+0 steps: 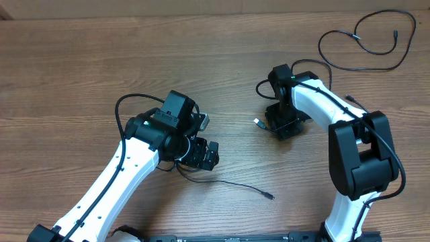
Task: Untangle cables
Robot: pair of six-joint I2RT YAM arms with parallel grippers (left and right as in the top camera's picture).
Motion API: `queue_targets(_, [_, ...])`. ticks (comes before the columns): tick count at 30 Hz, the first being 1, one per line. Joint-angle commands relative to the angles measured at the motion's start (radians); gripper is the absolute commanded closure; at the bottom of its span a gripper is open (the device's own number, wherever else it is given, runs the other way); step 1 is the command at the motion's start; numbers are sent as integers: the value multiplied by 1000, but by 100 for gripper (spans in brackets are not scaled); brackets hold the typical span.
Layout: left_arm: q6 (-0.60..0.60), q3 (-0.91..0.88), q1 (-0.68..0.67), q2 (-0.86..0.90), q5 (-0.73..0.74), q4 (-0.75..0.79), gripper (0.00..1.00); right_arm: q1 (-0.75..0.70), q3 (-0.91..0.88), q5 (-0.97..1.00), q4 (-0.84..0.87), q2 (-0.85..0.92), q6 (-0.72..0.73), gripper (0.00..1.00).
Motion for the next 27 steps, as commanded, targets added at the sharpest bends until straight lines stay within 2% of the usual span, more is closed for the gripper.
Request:
queue_targets(1, [-3, 19, -6, -17, -4, 3, 0, 3, -19, 13, -1, 6, -32, 60])
queue_targets(3, [-3, 19, -6, -17, -4, 3, 1, 3, -19, 30, -14, 6, -31, 70])
queue_targets(4, [-3, 19, -6, -17, -4, 3, 1, 3, -19, 37, -23, 6, -32, 77])
queue_targets(5, [-3, 19, -6, -17, -4, 3, 1, 3, -19, 39, -32, 6, -32, 90])
queue_targets(6, [-3, 19, -6, -17, -4, 3, 0, 3, -18, 40, -43, 6, -32, 96])
queue_targets(9, [-3, 19, -6, -17, -4, 3, 0, -1, -13, 40, -71, 6, -47, 96])
queue_targets(17, [-3, 19, -6, -17, -4, 3, 0, -6, 67, 40, -121, -42, -302, 96])
queue_targets(27, [-3, 19, -6, -17, -4, 3, 0, -6, 163, 79, -139, -317, -680, 96])
